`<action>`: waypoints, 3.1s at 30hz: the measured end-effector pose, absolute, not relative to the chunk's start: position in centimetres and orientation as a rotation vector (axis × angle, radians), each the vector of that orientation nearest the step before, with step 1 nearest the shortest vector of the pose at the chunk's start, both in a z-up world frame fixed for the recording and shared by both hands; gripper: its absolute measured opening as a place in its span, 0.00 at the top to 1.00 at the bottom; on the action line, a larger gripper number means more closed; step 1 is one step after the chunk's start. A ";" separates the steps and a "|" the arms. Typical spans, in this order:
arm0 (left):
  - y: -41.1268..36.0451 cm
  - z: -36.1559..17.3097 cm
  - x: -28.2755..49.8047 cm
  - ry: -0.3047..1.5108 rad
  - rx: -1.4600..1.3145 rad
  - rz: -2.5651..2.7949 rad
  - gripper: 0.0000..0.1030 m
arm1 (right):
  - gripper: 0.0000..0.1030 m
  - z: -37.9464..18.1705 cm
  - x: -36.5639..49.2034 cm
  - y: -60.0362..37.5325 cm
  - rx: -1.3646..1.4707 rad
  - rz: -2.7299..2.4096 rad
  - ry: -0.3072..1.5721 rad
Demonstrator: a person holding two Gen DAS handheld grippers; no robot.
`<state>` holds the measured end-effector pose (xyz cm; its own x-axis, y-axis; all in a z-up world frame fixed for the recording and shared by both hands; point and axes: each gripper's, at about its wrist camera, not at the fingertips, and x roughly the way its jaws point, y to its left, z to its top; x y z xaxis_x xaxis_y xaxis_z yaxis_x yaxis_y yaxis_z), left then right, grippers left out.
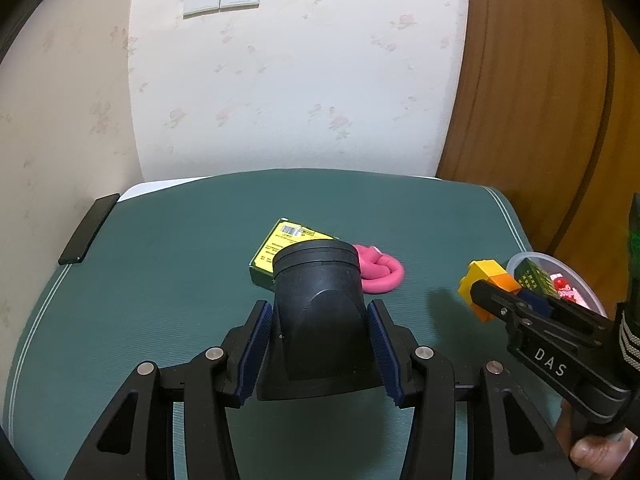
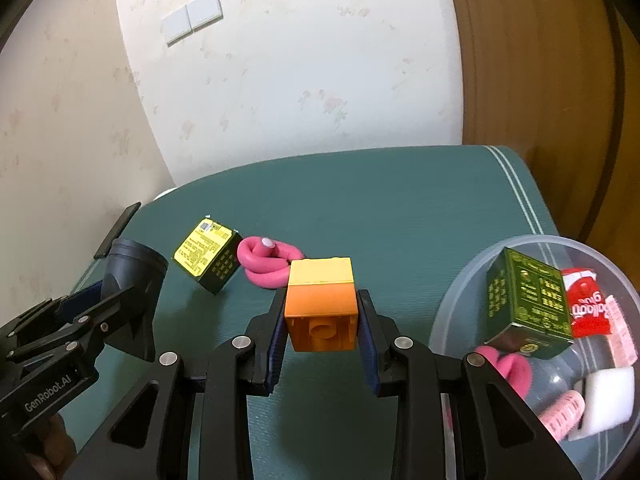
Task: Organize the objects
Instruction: 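Carry the block and the black nozzle over the clear bowl, then lower and release the block with the right tool while the left tool releases the nozzle into the bowl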
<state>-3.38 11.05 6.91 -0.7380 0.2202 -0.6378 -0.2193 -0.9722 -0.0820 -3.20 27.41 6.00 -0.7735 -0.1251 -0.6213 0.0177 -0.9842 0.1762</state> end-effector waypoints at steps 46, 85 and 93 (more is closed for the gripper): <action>17.1 7.1 -0.5 0.061 -0.977 2.599 0.49 | 0.68 8.7 2.6 37.2 0.848 -3.103 -0.529; 30.5 7.0 0.9 0.202 -0.946 2.212 0.49 | 0.68 7.1 4.2 45.8 0.960 -3.172 -0.729; 30.4 7.0 0.9 0.202 -0.918 2.204 0.35 | 0.68 7.1 4.3 45.8 0.961 -3.172 -0.735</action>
<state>0.93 30.35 7.02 -0.4803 0.5681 -0.6683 -0.6799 -0.7225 -0.1255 4.30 45.80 7.13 -0.8104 0.1137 -0.5748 -0.3550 -0.8757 0.3272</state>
